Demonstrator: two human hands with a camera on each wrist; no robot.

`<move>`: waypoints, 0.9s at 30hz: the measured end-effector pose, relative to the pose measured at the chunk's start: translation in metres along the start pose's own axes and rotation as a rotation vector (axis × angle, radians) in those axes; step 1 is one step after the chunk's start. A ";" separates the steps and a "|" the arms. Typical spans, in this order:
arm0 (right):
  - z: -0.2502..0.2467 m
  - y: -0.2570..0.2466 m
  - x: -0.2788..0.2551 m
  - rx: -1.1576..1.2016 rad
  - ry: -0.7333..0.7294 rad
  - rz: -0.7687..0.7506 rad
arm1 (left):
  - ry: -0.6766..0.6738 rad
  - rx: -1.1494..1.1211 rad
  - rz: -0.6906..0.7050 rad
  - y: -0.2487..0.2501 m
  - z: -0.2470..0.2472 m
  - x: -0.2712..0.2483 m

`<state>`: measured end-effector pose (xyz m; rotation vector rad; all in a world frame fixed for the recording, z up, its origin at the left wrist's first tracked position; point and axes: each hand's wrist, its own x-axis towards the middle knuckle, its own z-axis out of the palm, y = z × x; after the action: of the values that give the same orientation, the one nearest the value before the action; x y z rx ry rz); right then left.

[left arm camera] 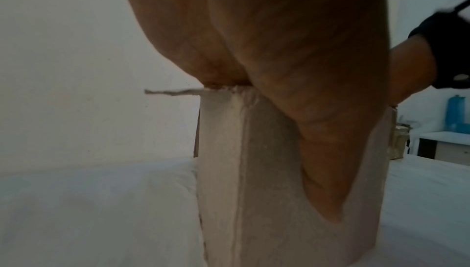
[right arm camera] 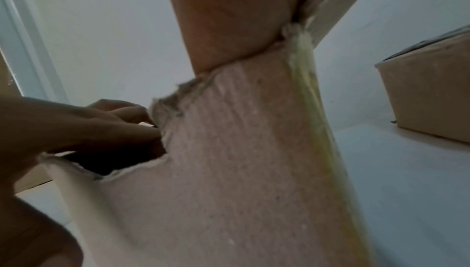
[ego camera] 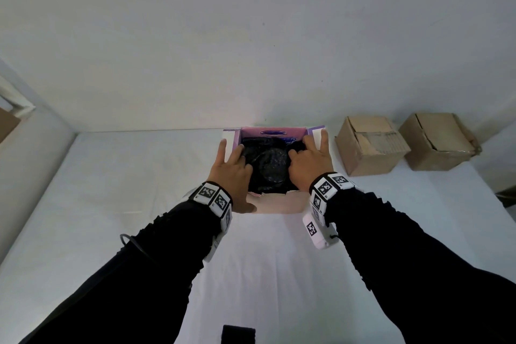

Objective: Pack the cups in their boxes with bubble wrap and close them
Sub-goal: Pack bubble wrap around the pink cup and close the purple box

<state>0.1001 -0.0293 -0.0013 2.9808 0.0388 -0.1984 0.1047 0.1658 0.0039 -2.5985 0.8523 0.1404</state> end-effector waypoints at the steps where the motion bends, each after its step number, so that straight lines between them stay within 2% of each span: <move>1: 0.001 0.000 0.002 0.003 -0.003 0.000 | -0.004 -0.020 -0.001 -0.001 -0.001 0.003; 3: 0.004 -0.001 0.005 -0.002 0.009 0.001 | -0.035 -0.072 -0.005 -0.002 -0.006 0.007; 6: 0.002 -0.002 0.010 -0.004 0.037 0.010 | -0.169 -0.199 -0.027 -0.005 -0.024 0.018; 9: -0.001 -0.004 0.011 -0.027 0.040 0.008 | -0.292 -0.492 -0.075 -0.014 -0.050 0.039; 11: 0.002 -0.005 0.012 -0.020 0.061 0.003 | -0.258 -0.655 -0.078 -0.022 -0.056 0.053; 12: 0.003 -0.005 0.012 -0.008 0.071 0.002 | -0.225 -0.650 -0.066 -0.024 -0.055 0.058; 16: 0.002 -0.002 0.014 0.058 0.088 -0.002 | -0.157 -0.354 -0.054 -0.021 -0.031 0.062; 21: 0.002 0.000 0.018 0.074 0.077 0.004 | -0.148 -0.109 -0.017 -0.013 -0.014 0.061; 25: 0.006 0.001 0.022 0.042 0.039 -0.003 | -0.173 -0.100 -0.010 -0.013 -0.010 0.064; 27: 0.007 0.001 0.024 0.047 0.035 -0.015 | -0.117 -0.115 0.009 -0.019 -0.005 0.065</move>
<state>0.1230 -0.0308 -0.0117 3.0317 0.0612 -0.1513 0.1682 0.1421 0.0013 -2.6620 0.8366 0.3500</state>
